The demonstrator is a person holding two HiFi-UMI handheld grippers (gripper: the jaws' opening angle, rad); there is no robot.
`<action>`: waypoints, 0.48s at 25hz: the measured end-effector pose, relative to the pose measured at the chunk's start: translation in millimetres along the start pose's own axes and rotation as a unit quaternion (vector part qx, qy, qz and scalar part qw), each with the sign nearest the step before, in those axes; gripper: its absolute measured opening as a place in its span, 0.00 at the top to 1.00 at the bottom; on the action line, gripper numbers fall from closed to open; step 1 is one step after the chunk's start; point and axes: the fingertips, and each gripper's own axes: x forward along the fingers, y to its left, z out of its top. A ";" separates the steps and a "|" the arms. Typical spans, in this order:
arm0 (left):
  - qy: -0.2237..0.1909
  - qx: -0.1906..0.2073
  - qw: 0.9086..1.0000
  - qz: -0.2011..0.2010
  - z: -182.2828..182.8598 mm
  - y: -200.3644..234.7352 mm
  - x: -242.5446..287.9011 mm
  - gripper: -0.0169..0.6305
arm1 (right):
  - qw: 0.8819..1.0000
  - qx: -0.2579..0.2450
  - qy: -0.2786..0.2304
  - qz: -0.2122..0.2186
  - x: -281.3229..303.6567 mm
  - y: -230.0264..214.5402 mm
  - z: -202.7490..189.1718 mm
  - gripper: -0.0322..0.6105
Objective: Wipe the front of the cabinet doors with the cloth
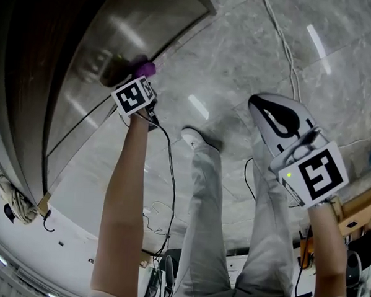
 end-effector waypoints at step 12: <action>-0.020 -0.136 0.988 -0.065 -70.1 72.6 -30.7 0.83 | 0.998 -0.047 0.031 0.011 32.7 70.8 5.8 0.91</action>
